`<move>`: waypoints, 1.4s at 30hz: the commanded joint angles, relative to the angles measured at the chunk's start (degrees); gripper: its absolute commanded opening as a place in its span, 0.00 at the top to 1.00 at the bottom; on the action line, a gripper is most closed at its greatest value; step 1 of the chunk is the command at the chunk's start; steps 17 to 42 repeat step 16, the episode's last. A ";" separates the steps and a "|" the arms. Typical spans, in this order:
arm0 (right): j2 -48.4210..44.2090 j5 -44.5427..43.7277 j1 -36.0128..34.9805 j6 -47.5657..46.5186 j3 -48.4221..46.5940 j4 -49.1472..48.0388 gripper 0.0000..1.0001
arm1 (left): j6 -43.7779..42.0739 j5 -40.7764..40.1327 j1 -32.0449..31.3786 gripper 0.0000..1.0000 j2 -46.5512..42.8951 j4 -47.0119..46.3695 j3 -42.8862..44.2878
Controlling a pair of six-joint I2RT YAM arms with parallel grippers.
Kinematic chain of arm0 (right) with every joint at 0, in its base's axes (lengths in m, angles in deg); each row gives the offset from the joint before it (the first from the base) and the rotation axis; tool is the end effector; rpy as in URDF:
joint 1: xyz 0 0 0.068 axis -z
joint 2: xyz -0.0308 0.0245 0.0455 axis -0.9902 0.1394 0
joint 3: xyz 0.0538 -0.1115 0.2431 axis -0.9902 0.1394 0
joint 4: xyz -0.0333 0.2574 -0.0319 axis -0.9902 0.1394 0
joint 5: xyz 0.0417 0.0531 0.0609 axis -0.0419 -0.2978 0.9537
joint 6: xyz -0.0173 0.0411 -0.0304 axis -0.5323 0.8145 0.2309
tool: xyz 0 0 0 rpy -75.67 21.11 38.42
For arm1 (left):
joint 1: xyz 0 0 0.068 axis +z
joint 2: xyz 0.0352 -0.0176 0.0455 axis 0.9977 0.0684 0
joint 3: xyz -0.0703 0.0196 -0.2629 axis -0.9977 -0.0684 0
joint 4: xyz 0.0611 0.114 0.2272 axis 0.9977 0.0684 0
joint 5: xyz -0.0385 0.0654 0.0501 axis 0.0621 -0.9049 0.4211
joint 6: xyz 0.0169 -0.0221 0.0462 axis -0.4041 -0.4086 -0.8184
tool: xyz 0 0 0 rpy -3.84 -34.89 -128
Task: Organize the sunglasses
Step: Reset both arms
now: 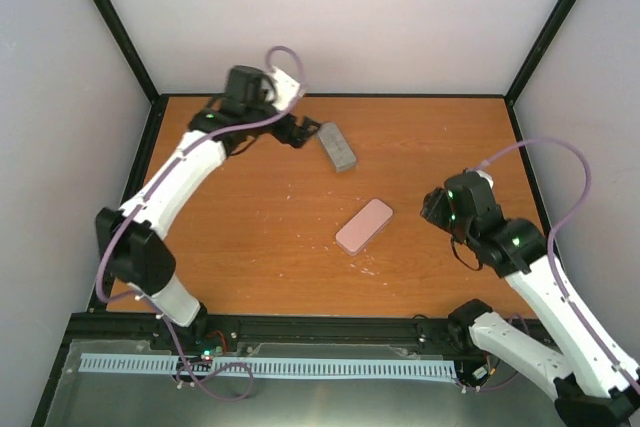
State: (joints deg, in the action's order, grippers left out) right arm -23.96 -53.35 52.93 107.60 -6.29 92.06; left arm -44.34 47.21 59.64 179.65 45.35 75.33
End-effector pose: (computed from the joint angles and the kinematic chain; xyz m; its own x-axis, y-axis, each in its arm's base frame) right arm 0.1240 0.0594 0.3165 -0.6389 0.5064 -0.5791 0.2665 0.8519 0.4508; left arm 0.3325 -0.1801 0.3654 -0.4240 0.3363 -0.8409 0.7420 0.6613 -0.1097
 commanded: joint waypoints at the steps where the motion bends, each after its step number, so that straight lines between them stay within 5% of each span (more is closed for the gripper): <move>1: 11.07 -5.64 0.67 -8.56 -9.55 8.63 0.36 | -0.81 -5.10 7.81 0.01 -6.46 -0.57 -7.38; 6: 22.11 -6.10 0.97 -13.36 -19.77 6.35 0.32 | -4.05 -8.42 9.84 0.00 -11.01 0.96 -12.24; 14: 27.04 0.26 2.98 -16.08 -21.24 0.50 0.26 | -4.46 -9.01 10.35 0.00 -9.09 3.98 -10.77; 42: 27.82 2.89 3.21 -16.64 -20.28 -0.67 0.23 | -3.96 -8.59 10.35 0.01 -8.08 4.51 -10.83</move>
